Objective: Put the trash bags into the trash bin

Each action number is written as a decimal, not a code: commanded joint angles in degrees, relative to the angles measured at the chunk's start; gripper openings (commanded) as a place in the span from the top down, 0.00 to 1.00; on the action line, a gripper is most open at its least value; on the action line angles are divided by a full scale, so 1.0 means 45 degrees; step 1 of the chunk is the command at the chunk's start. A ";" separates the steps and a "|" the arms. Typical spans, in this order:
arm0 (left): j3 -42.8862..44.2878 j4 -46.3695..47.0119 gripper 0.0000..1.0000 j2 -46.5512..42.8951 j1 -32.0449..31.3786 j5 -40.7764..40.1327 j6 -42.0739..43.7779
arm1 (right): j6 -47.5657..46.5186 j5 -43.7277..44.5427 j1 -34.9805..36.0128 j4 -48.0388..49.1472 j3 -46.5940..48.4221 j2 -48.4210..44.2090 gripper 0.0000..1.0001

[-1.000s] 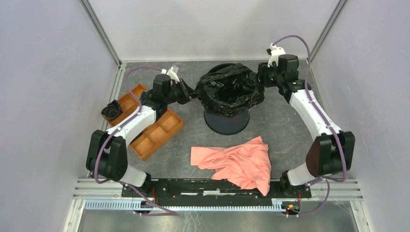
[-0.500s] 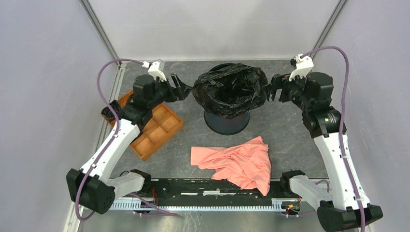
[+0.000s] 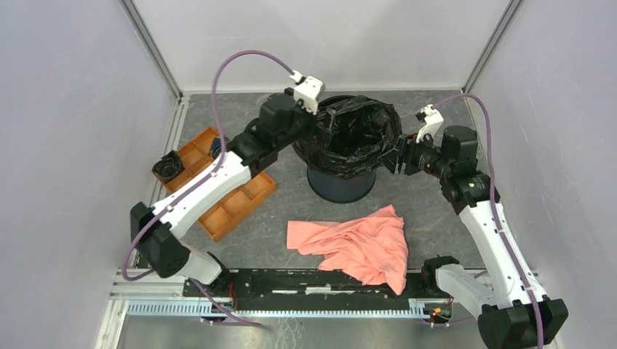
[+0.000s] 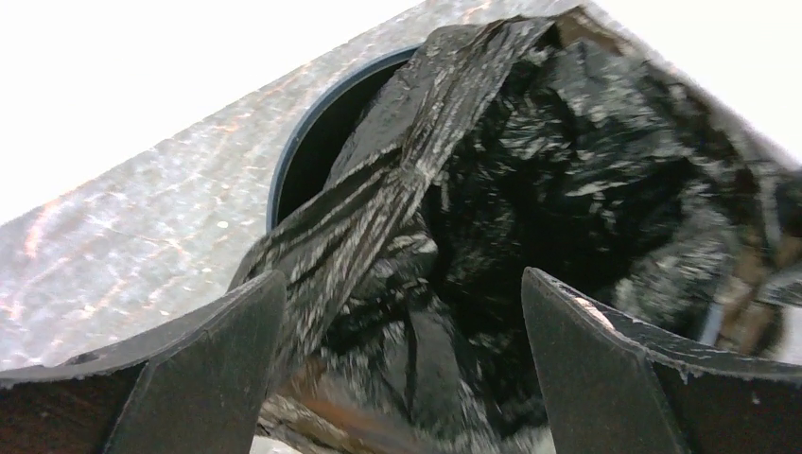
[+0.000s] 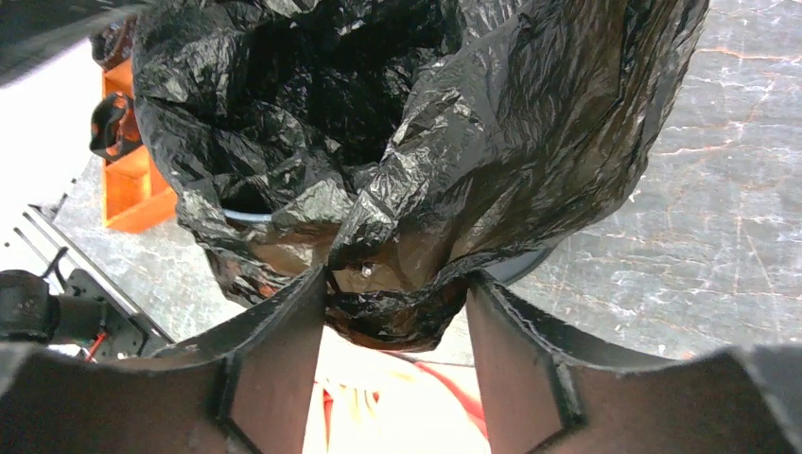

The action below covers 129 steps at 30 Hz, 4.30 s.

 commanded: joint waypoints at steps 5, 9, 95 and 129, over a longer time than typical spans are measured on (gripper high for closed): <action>0.1969 0.1155 0.00 0.2256 -0.0830 -0.3406 0.3557 | -0.0343 0.0017 0.0022 0.1464 -0.0416 -0.0063 0.66; 0.2728 0.1212 0.06 0.3004 -0.0840 -0.3573 0.3568 | -0.0525 0.0251 0.0027 0.1688 -0.0596 -0.0084 0.81; -0.6228 0.3234 0.30 -0.2368 0.5704 0.7222 -1.0184 | -0.1099 0.2637 0.0027 0.2489 -0.2232 -0.0638 0.51; -0.7549 0.7441 0.73 0.2319 0.3554 0.6466 -1.1276 | 0.1203 0.2794 0.0023 0.7289 -0.4961 0.1793 0.52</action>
